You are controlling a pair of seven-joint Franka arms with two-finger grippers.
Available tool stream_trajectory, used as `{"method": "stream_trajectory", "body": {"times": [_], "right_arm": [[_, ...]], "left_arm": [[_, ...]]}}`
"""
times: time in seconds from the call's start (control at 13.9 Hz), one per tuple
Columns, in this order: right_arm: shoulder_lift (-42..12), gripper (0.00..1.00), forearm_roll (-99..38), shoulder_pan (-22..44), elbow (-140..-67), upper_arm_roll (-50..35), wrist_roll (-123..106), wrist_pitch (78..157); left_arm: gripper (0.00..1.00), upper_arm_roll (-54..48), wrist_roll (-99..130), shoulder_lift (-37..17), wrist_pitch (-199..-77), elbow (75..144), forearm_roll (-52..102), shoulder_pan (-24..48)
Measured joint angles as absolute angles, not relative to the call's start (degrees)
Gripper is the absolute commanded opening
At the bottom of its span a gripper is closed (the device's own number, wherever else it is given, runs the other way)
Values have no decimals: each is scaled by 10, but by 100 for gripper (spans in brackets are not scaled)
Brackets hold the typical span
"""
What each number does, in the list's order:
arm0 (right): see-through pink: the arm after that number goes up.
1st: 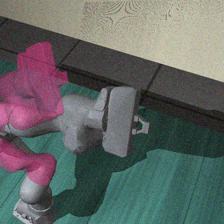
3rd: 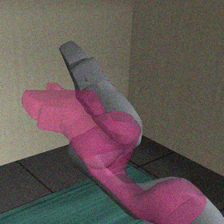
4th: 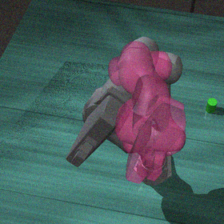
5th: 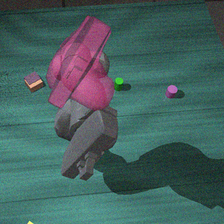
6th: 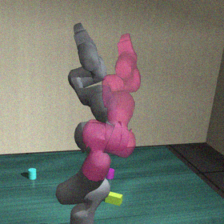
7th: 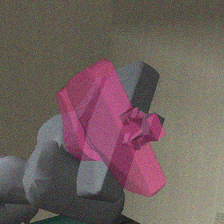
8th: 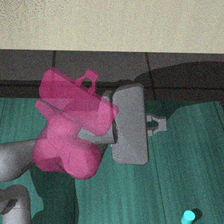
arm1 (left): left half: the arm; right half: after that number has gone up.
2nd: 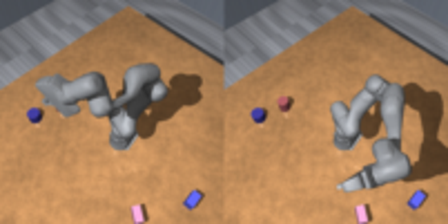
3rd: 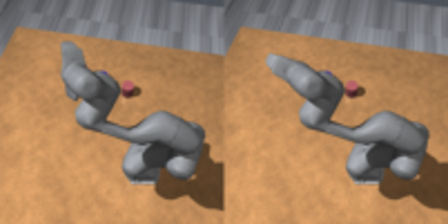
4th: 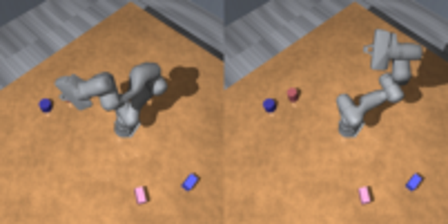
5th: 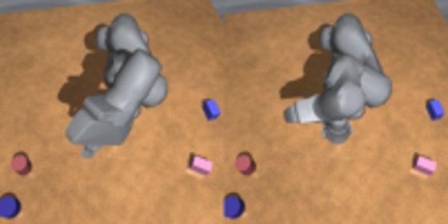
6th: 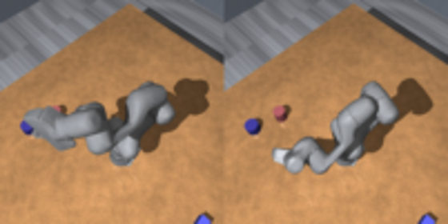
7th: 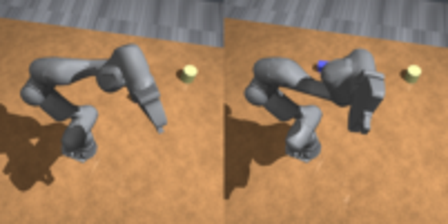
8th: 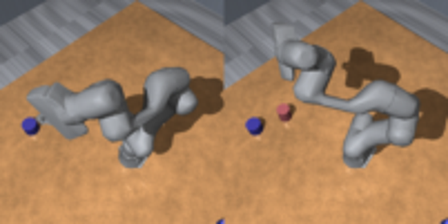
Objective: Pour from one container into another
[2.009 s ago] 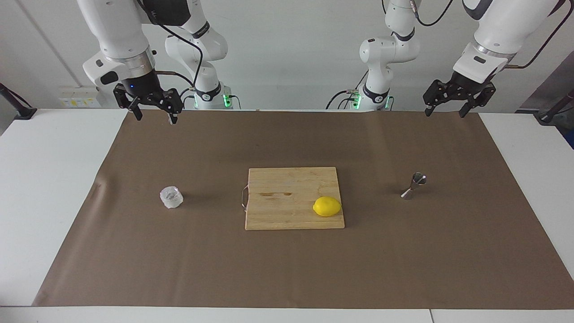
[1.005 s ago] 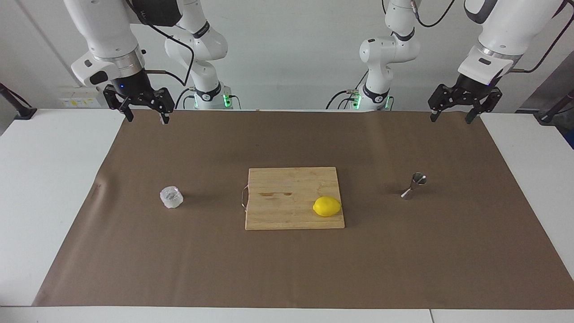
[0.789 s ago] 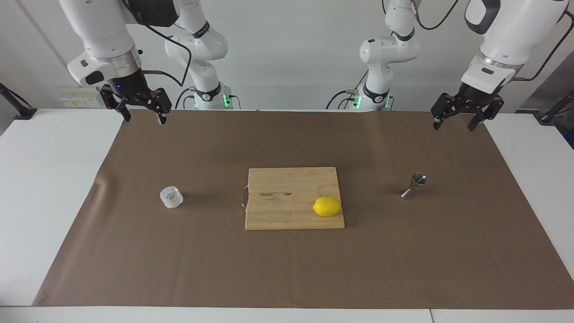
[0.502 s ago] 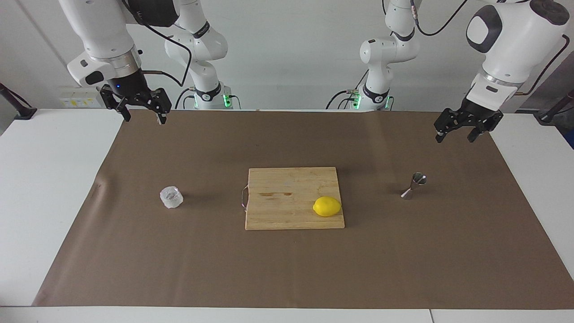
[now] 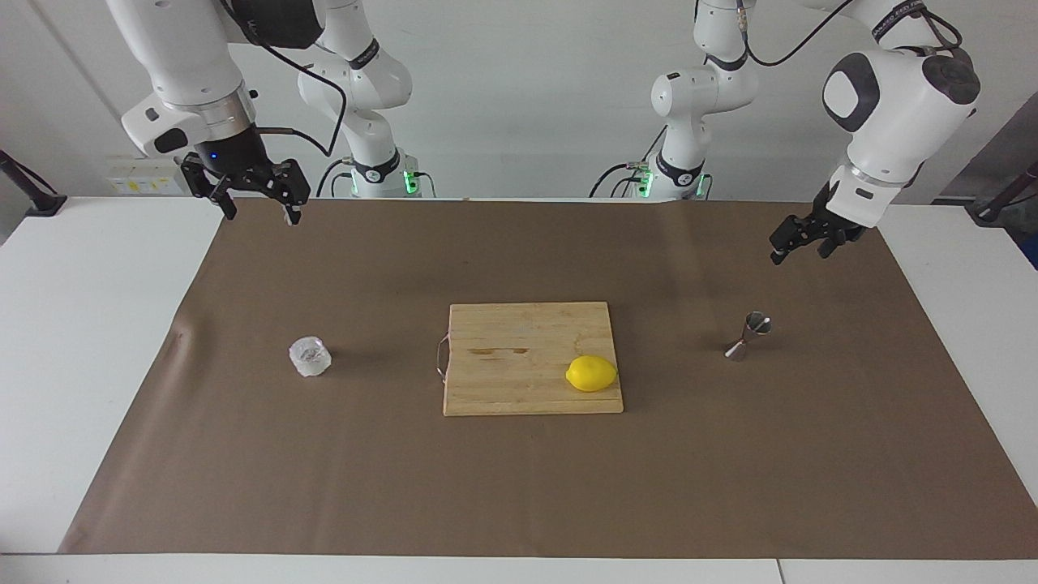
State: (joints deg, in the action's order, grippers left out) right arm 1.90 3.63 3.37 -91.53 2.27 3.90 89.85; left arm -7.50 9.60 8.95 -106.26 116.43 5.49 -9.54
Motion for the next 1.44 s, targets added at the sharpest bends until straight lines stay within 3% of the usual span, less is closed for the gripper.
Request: {"method": "stream_trajectory", "body": {"times": [0.22, 0.57, 1.08, 1.44], "right_arm": [[19, 100, 36, 34, -915, 23, 39, 898], [19, 100, 36, 34, -915, 23, 39, 898], [28, 100, 36, 34, -916, 23, 39, 854], [31, 100, 30, 36, -920, 22, 39, 881]], "left_arm": [[100, -75, 257, 88, -1062, 1180, 133, -103], [100, -74, 487, 40, -1067, 1186, 284, -154], [100, -74, 781, 18, -1233, 1245, 448, -167], [100, -76, 836, 28, -1322, 1315, 541, -168]]}}
